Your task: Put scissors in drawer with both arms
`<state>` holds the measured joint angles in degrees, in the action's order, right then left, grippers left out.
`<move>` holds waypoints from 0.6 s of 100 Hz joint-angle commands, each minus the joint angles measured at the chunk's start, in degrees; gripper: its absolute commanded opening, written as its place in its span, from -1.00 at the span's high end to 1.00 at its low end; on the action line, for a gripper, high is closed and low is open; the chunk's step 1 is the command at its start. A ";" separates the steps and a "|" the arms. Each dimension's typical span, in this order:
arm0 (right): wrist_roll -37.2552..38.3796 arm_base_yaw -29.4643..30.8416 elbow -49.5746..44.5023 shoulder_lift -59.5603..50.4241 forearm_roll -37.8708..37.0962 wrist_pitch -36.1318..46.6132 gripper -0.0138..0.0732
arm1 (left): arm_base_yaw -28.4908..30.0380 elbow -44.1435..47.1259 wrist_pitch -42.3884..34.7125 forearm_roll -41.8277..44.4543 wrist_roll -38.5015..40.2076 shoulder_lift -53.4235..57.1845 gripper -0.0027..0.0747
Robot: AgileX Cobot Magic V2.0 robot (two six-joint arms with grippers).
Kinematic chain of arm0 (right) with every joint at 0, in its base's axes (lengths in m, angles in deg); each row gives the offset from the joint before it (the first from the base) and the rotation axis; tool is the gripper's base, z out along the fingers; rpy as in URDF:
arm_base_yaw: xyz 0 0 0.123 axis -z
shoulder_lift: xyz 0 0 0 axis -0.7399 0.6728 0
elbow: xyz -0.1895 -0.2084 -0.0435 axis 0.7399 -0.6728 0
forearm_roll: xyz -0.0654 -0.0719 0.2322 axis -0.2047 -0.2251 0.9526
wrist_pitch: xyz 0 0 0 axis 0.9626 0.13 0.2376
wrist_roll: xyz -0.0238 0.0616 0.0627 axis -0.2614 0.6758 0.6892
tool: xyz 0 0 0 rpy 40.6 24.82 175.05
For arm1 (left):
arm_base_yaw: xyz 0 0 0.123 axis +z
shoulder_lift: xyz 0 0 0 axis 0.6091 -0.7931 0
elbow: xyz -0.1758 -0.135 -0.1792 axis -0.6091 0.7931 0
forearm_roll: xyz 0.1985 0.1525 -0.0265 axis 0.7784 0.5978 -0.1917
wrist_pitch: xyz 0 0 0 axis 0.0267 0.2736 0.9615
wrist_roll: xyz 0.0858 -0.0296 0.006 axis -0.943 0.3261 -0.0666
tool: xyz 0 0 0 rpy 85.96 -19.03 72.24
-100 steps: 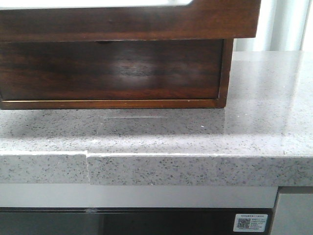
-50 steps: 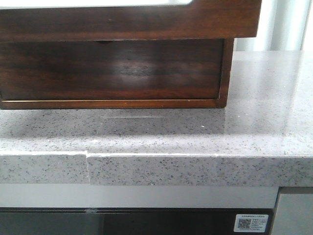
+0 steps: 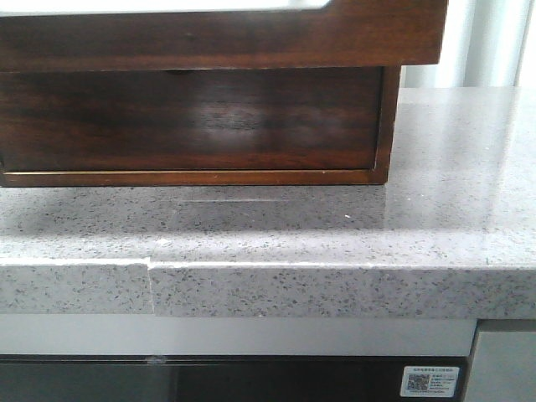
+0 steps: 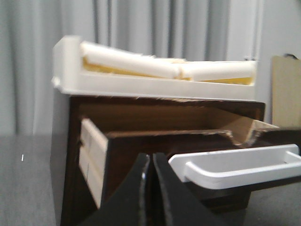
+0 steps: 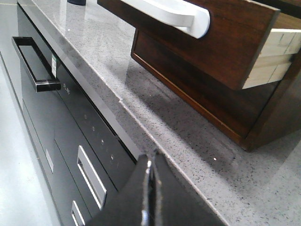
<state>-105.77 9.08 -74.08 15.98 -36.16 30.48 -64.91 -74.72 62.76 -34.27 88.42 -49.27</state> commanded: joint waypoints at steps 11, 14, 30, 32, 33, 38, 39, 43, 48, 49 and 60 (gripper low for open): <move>0.13 0.09 1.43 -0.58 0.55 4.49 0.82 | -0.03 -1.60 12.45 -16.51 -3.43 -0.75 0.98; 0.13 0.09 1.43 -0.58 0.55 4.49 0.82 | 0.22 -1.50 12.95 -18.65 -7.50 -0.75 0.98; 0.13 0.09 1.43 -0.58 0.55 4.49 0.82 | 3.93 0.21 9.27 -27.37 -33.09 -0.75 0.98; 0.13 0.09 1.43 -0.58 0.55 4.49 0.82 | 4.40 0.58 8.09 -28.36 -35.55 -0.75 0.98; 0.13 0.09 1.43 -0.58 0.55 4.49 0.82 | 4.89 0.79 6.86 -29.41 -36.79 -0.75 0.98; 0.13 0.09 1.43 -0.58 0.55 4.49 0.82 | 6.63 2.34 2.58 -33.30 -45.25 -0.75 0.98; 0.13 0.09 1.43 -0.58 0.55 4.49 0.82 | 6.87 2.83 1.96 -33.90 -47.38 -0.75 0.98; 0.13 0.09 1.43 -0.58 0.55 4.49 0.82 | 8.39 4.33 -1.46 -37.45 -52.29 -0.75 0.98; 0.13 0.09 1.43 -0.58 0.55 4.49 0.82 | 10.40 5.94 -4.20 -40.33 -57.51 -0.75 0.98; 0.13 0.09 1.43 -0.58 0.55 4.49 0.82 | 10.40 6.13 -4.20 -40.33 -57.81 -0.75 0.98; 0.13 0.09 1.43 -0.58 0.55 4.49 0.82 | 14.05 8.39 -4.81 -41.83 -58.38 -0.75 0.98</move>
<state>-105.77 9.08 -74.08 15.98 -36.16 30.48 -52.94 -66.05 64.26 -73.77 32.68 -49.27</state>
